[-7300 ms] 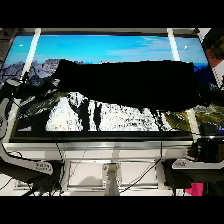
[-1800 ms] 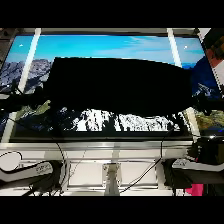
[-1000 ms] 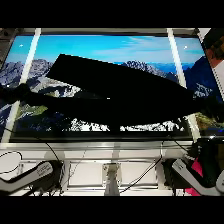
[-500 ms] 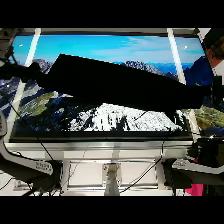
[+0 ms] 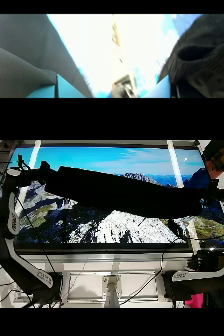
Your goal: Fold the clothes and pants, and hang the long-sleeved shirts on hangers.
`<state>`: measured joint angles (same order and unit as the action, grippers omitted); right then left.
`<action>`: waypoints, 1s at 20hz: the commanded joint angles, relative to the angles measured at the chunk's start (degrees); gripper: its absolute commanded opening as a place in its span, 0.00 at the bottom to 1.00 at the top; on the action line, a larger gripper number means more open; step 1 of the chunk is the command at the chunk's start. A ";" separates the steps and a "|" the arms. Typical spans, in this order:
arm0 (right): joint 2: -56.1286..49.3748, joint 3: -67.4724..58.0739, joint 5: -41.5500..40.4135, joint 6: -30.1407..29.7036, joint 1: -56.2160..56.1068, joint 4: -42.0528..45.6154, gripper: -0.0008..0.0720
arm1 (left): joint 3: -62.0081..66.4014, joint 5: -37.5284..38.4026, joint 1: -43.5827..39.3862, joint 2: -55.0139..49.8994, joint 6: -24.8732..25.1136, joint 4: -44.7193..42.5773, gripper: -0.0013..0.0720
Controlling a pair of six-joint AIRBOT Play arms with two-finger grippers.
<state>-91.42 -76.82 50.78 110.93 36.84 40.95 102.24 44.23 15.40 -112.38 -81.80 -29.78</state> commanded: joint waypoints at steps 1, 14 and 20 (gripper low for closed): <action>-4.26 -0.68 -13.49 10.56 -2.40 -0.39 0.03 | 1.62 -14.69 -1.49 -3.89 5.97 17.09 0.02; -17.51 -28.28 13.25 -10.47 -4.68 13.97 0.04 | 7.74 -4.11 -9.84 -4.72 25.68 25.05 0.02; -17.40 -29.83 26.08 -23.12 -3.93 14.23 0.03 | 7.74 6.86 -27.17 0.87 4.50 -3.26 0.02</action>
<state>-108.75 -105.78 69.01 95.13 32.42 54.57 109.86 44.51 -3.70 -113.71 -65.84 -17.12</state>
